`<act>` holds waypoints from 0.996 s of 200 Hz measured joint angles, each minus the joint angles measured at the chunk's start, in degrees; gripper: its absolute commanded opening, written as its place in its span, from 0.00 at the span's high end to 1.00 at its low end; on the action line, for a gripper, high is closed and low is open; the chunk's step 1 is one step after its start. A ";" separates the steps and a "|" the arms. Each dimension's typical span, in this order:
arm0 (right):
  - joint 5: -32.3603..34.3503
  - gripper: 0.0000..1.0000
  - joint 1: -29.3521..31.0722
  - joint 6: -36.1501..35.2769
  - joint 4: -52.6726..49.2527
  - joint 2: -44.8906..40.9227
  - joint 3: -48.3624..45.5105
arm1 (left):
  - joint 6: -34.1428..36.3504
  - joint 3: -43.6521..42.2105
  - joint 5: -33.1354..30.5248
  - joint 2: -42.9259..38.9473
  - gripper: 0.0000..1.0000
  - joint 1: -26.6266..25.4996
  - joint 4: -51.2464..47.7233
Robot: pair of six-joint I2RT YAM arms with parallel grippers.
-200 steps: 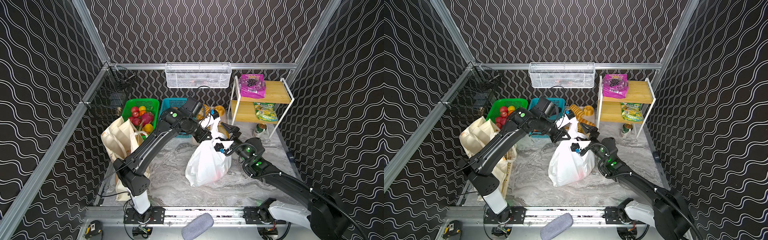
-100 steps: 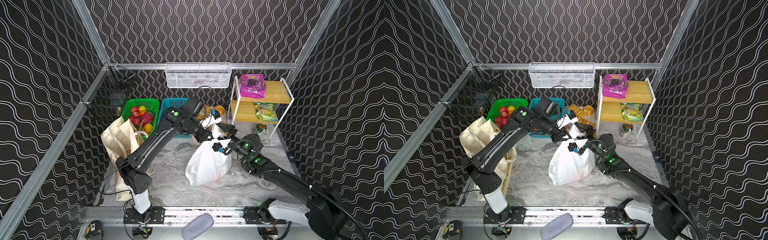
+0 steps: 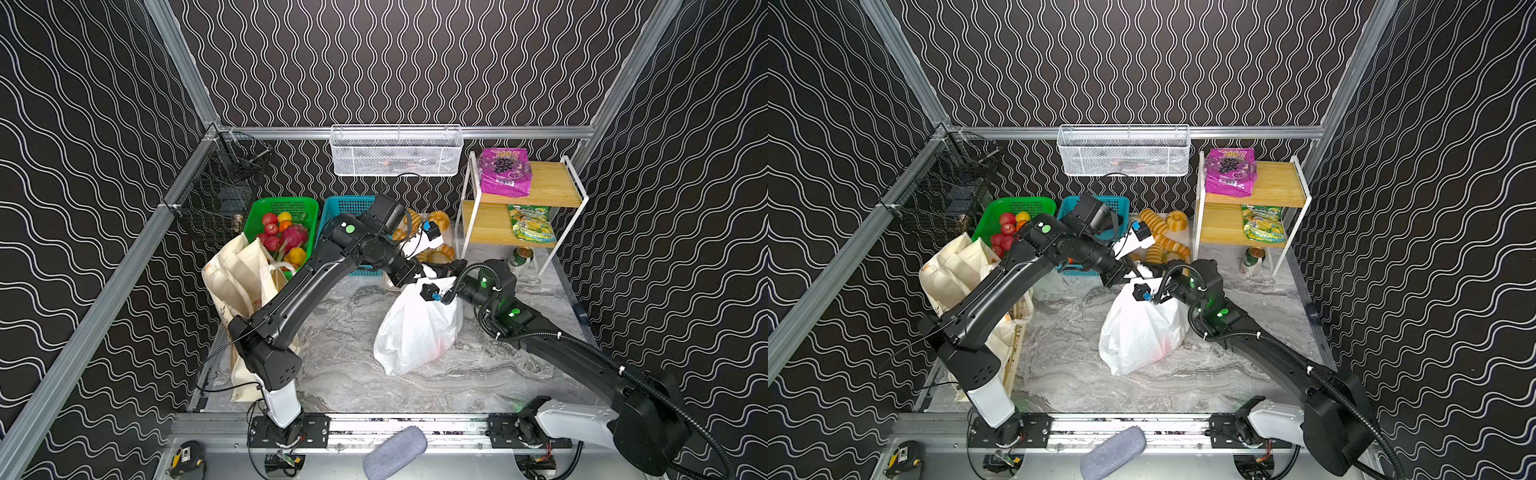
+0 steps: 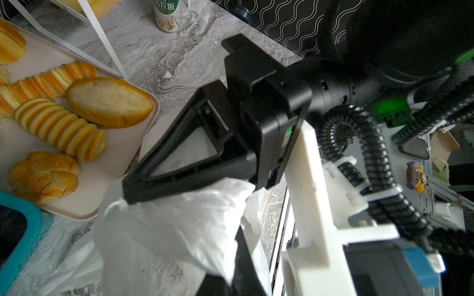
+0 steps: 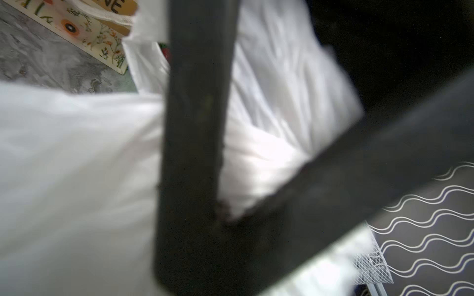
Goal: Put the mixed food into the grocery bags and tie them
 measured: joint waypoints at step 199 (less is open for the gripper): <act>3.43 1.00 0.02 22.05 -5.88 -6.62 -1.62 | -19.67 -28.24 -8.37 -22.60 0.01 0.63 18.95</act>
